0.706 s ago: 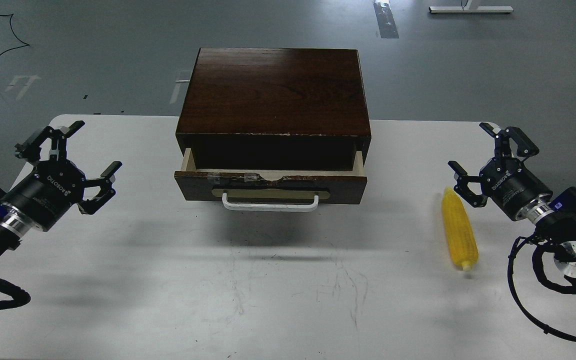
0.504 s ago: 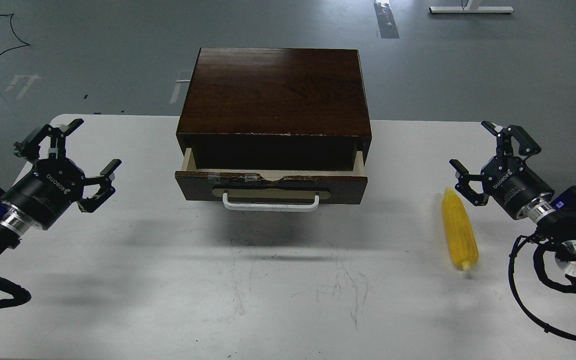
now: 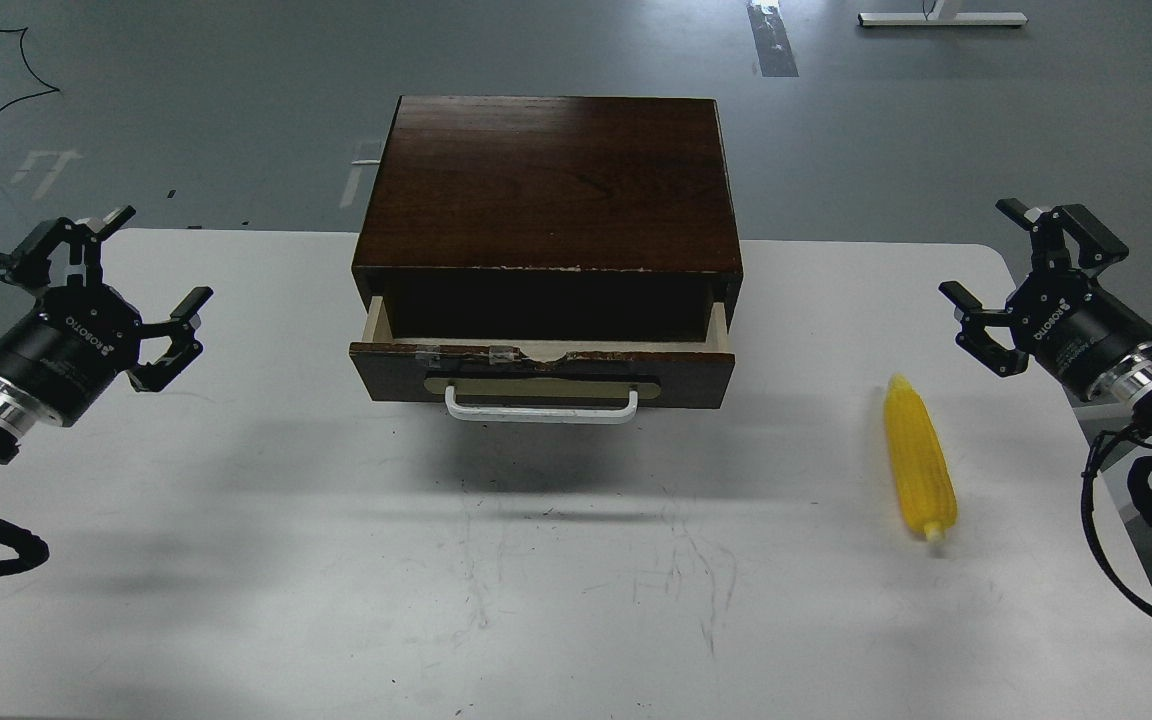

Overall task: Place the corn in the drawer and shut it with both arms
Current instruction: 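Move the right gripper toward the yellow corn cob on the table, then lower the right gripper onto the corn cob and close it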

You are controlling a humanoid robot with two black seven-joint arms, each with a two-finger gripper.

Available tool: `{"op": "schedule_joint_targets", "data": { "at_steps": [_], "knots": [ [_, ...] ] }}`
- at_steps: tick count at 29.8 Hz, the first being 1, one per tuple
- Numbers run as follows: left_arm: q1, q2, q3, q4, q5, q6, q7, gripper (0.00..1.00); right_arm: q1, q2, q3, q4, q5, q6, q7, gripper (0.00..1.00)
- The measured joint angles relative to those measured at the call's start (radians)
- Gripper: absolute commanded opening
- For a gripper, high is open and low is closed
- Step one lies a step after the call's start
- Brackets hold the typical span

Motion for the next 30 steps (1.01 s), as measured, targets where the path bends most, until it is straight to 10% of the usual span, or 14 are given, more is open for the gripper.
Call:
{"op": "schedule_joint_targets", "data": {
  "at_steps": [14,30],
  "knots": [
    [0.002,-0.052,0.006,-0.131,0.232,0.000,-0.075,0.98,0.012,-0.081,-0.078,0.034,-0.816,-0.096,0.000,1.00],
    [0.013,-0.067,-0.026,-0.133,0.229,0.000,-0.093,0.98,0.020,0.022,-0.244,-0.004,-0.870,-0.156,0.000,1.00]
  ]
}}
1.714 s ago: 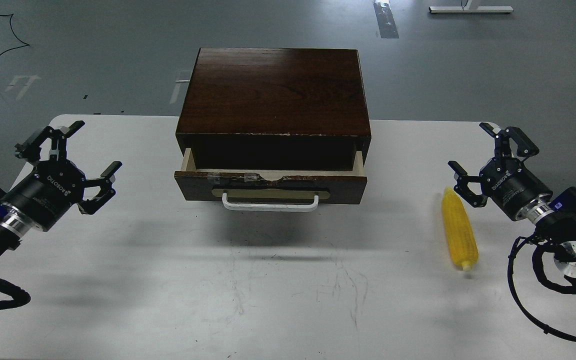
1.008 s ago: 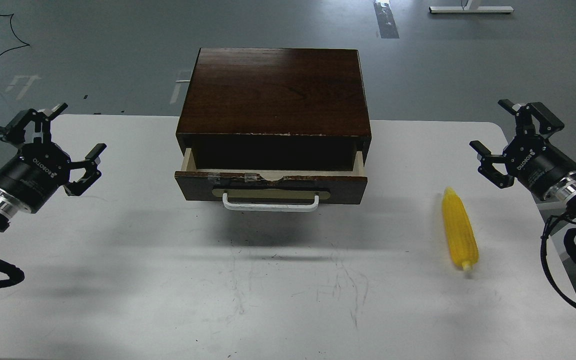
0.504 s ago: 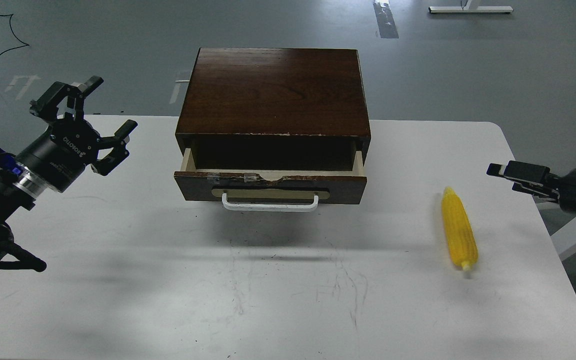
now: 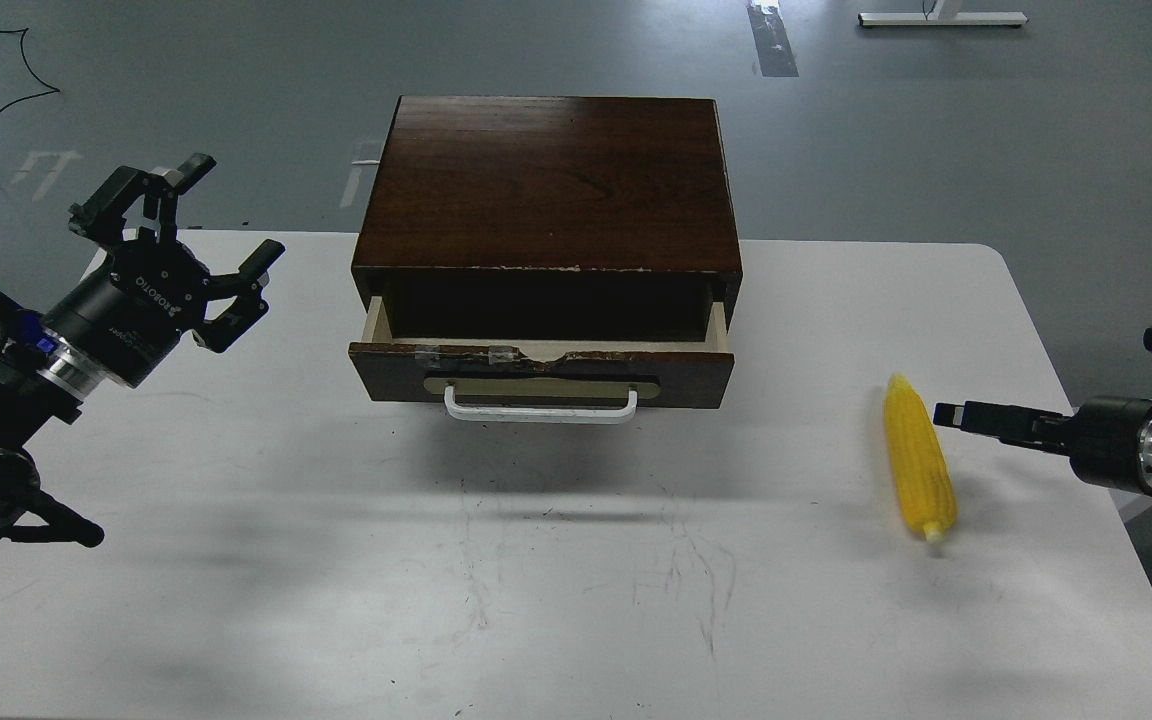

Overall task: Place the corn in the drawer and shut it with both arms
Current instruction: 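Lower the right gripper onto the corn cob and close it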

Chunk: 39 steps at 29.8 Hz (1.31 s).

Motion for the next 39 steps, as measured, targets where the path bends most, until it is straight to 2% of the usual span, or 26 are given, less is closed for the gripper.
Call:
{"op": "schedule_joint_targets", "data": {
  "at_steps": [39],
  "knots": [
    [0.021,0.001,-0.004,-0.010,0.006,0.000,-0.001,0.98,-0.010,0.044,-0.030,-0.017,0.001,0.001,0.000,1.00]
  ]
}}
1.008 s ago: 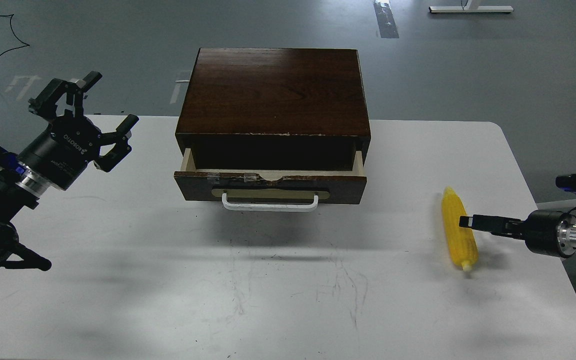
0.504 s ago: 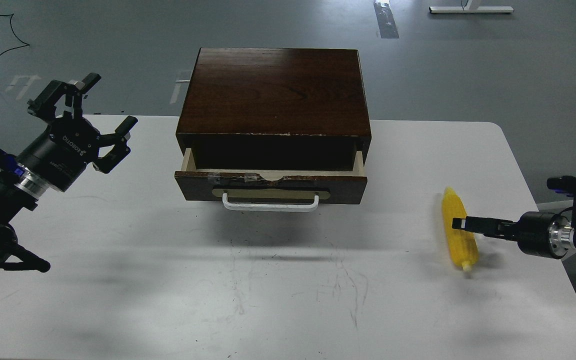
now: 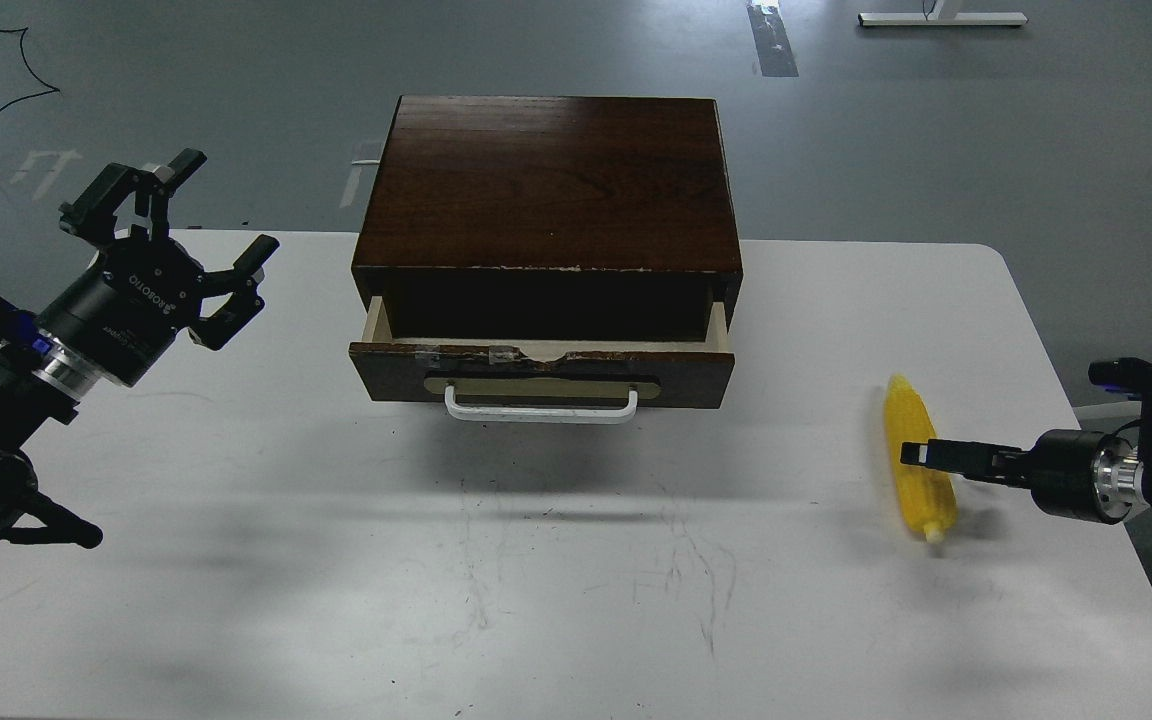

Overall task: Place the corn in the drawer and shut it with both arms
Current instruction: 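Lower the right gripper onto the corn cob and close it, then lift the corn with the right gripper and carry it into the open drawer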

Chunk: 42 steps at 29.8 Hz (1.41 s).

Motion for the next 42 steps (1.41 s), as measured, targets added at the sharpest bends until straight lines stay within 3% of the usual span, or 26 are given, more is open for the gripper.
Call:
{"op": "schedule_joint_targets", "data": {
  "at_steps": [19,21,22,25,29,31,34,42],
  "knots": [
    [0.002,0.010,-0.005,0.000,0.000,0.000,0.000,0.98,0.027,0.048,-0.023,-0.013,-0.001,0.001,-0.002,0.99],
    [0.002,0.010,-0.005,0.000,0.001,0.000,0.000,0.98,0.027,0.052,-0.031,-0.014,-0.001,0.001,-0.002,0.88],
    [0.002,0.010,-0.005,0.000,0.001,0.000,0.000,0.98,0.027,0.052,-0.033,-0.014,-0.001,0.000,-0.001,0.72],
    [0.002,0.010,-0.005,0.000,0.001,0.000,0.000,0.98,0.028,0.053,-0.038,-0.013,-0.001,-0.003,-0.001,0.42],
    [0.002,0.012,-0.005,0.000,0.003,0.000,0.000,0.98,0.026,0.053,-0.039,-0.011,-0.001,-0.009,0.000,0.25],
    [0.002,0.012,-0.005,0.000,0.003,0.000,0.000,0.98,0.024,0.050,-0.040,-0.010,-0.001,-0.017,0.001,0.09],
    [0.002,0.012,-0.005,0.000,0.003,0.000,0.000,0.98,0.024,0.046,-0.049,-0.009,-0.001,-0.023,0.001,0.03],
    [0.002,0.017,-0.009,0.000,0.002,0.000,0.000,0.98,0.171,0.016,-0.054,0.062,0.010,-0.025,0.001,0.06]
  ]
}}
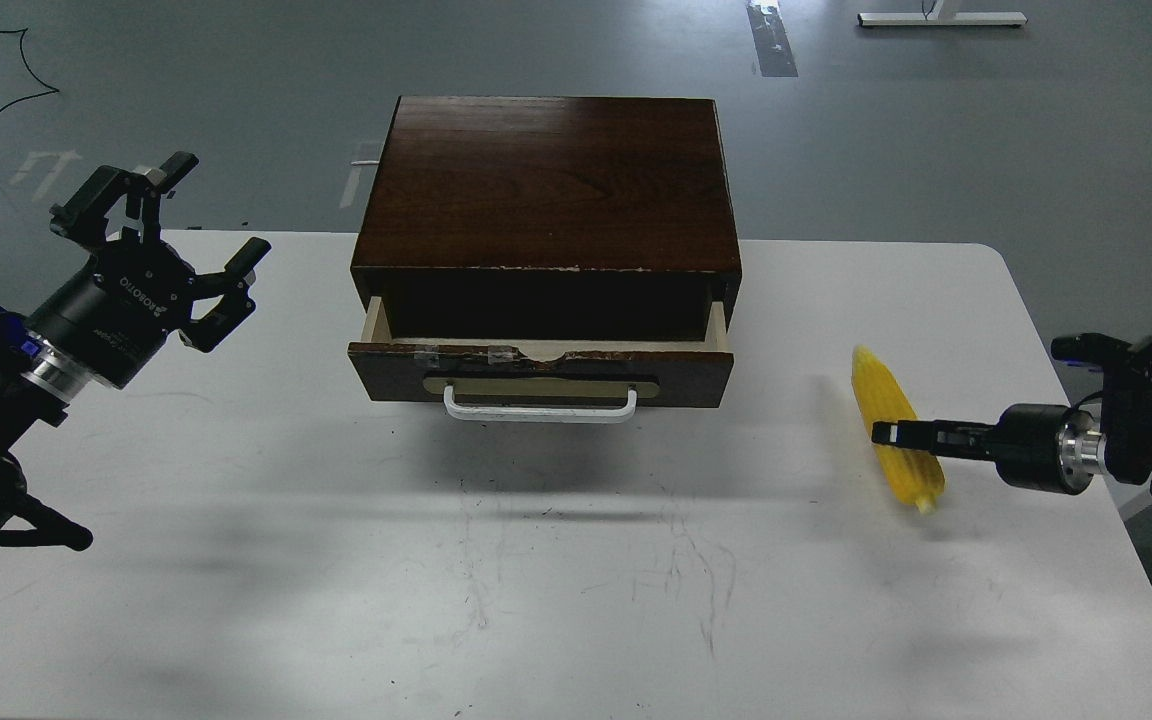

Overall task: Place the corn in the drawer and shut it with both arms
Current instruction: 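Lift the corn with the right gripper and carry it into the open drawer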

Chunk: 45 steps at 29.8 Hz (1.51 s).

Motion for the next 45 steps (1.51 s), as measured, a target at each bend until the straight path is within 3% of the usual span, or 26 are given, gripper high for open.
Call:
{"op": "schedule_joint_targets", "data": {
  "at_steps": [7,16,23,29,34,36,37,38,41,42,45],
  "knots": [
    [-0.003,0.003,-0.001,0.000,0.000,0.000,0.000,0.98,0.358,0.009,-0.053,0.057,0.011,0.055,0.000,0.10],
    [-0.003,0.011,-0.001,0.000,0.001,0.000,0.000,0.98,0.809,0.320,-0.329,0.060,0.035,0.083,0.000,0.10],
    [-0.003,0.035,-0.001,0.000,0.000,0.000,0.000,0.98,0.923,0.541,-0.452,0.065,-0.138,0.040,0.000,0.10],
    [-0.003,0.054,-0.001,-0.009,0.000,0.000,0.000,0.98,0.930,0.634,-0.518,0.068,-0.376,-0.090,0.000,0.11],
    [-0.002,0.060,-0.003,-0.016,0.000,0.000,0.000,0.98,0.930,0.676,-0.531,0.069,-0.411,-0.116,0.000,0.16],
    [-0.001,0.063,-0.004,-0.017,0.001,0.000,0.000,0.98,0.930,0.686,-0.542,0.069,-0.411,-0.117,0.000,0.27],
    [-0.001,0.065,-0.005,-0.017,0.001,0.000,0.000,0.98,0.929,0.690,-0.548,0.069,-0.411,-0.117,0.000,0.45],
    [-0.001,0.067,-0.005,-0.018,0.001,0.000,0.000,0.98,0.927,0.692,-0.553,0.069,-0.411,-0.117,0.000,0.55],
    [0.000,0.073,-0.006,-0.020,0.000,0.000,0.000,0.98,0.921,0.693,-0.558,0.068,-0.410,-0.118,0.000,0.64],
    [0.000,0.074,-0.006,-0.020,0.000,0.000,0.000,0.98,0.921,0.693,-0.559,0.068,-0.409,-0.118,0.000,0.75],
    [0.000,0.075,-0.007,-0.020,0.000,0.000,0.000,0.98,0.920,0.691,-0.559,0.067,-0.405,-0.119,0.000,0.93]
  ]
}}
